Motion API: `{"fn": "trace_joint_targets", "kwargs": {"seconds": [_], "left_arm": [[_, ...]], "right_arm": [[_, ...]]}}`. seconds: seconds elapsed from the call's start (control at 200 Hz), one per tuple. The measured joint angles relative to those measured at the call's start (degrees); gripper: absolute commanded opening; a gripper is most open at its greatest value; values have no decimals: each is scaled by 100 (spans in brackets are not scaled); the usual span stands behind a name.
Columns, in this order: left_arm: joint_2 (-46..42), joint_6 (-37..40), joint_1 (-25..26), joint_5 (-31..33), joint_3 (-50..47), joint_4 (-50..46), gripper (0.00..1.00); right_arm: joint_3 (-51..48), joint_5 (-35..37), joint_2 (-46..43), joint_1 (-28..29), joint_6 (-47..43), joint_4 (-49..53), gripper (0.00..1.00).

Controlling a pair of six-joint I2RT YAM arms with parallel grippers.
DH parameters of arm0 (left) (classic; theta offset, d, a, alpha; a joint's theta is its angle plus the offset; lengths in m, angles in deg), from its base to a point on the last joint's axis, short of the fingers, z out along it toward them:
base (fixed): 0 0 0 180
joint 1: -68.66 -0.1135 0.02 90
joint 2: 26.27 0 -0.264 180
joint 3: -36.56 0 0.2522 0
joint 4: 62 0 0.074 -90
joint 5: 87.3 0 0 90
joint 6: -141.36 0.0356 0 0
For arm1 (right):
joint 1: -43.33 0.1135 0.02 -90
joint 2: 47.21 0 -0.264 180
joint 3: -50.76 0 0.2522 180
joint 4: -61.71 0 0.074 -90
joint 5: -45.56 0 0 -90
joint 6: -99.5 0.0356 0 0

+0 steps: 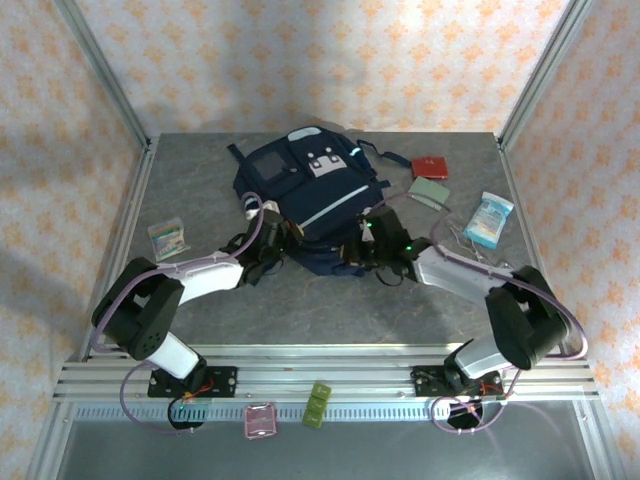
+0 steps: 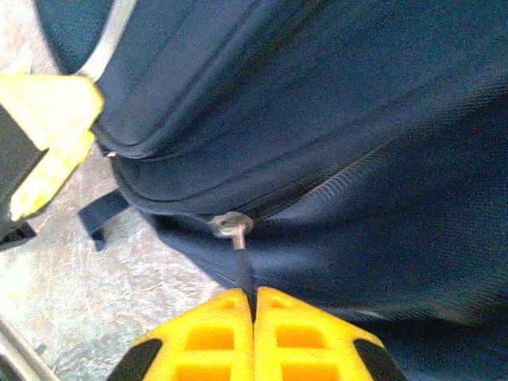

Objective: Pack the student bag

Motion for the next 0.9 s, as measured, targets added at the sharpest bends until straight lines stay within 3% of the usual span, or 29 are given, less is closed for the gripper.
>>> {"fn": "trace_joint_targets", "kwargs": {"seconds": [0.15, 0.31, 0.36, 0.491, 0.641, 0.771, 0.896], "left_arm": [[157, 297, -494, 315, 24, -155, 0], [313, 546, -688, 448, 302, -448, 0], [310, 592, -686, 444, 402, -540, 13], [221, 627, -686, 363, 516, -625, 39], [-393, 428, -686, 348, 293, -584, 52], [-1051, 297, -686, 481, -129, -533, 58], [-999, 251, -686, 603, -195, -577, 63]], "right_arm": [[-212, 470, -289, -557, -195, 479, 0], [-247, 525, -291, -455, -232, 599, 0], [-238, 570, -299, -271, -234, 573, 2], [4, 584, -289, 243, -216, 494, 21], [354, 448, -76, 337, -92, 28, 32], [745, 291, 389, 339, 35, -256, 33], [949, 157, 706, 341, 129, -472, 33]]}}
